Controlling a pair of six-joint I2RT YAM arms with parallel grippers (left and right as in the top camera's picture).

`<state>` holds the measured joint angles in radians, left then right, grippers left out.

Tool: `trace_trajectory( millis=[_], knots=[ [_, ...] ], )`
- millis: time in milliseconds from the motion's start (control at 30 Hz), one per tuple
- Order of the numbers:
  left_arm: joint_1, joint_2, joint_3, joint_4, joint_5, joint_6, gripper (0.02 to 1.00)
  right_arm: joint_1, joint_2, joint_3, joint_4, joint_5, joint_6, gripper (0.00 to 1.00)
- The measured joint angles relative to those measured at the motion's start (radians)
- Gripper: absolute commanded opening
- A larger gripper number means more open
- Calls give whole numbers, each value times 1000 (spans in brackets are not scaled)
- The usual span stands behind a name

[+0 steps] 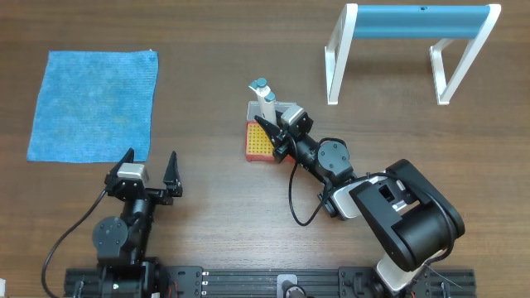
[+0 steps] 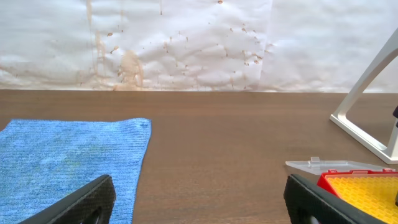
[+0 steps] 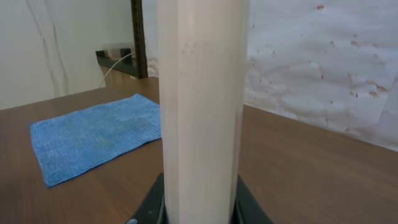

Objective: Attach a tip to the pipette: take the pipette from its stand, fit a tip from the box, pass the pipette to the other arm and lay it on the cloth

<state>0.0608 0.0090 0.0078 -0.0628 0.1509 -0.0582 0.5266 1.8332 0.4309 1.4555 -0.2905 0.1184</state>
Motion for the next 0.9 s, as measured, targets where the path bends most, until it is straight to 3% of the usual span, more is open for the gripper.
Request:
trace_trajectory(
  millis=[900],
  knots=[
    [0, 0, 0, 0, 0, 0, 882, 0, 15, 0, 9, 0, -5, 75]
  ],
)
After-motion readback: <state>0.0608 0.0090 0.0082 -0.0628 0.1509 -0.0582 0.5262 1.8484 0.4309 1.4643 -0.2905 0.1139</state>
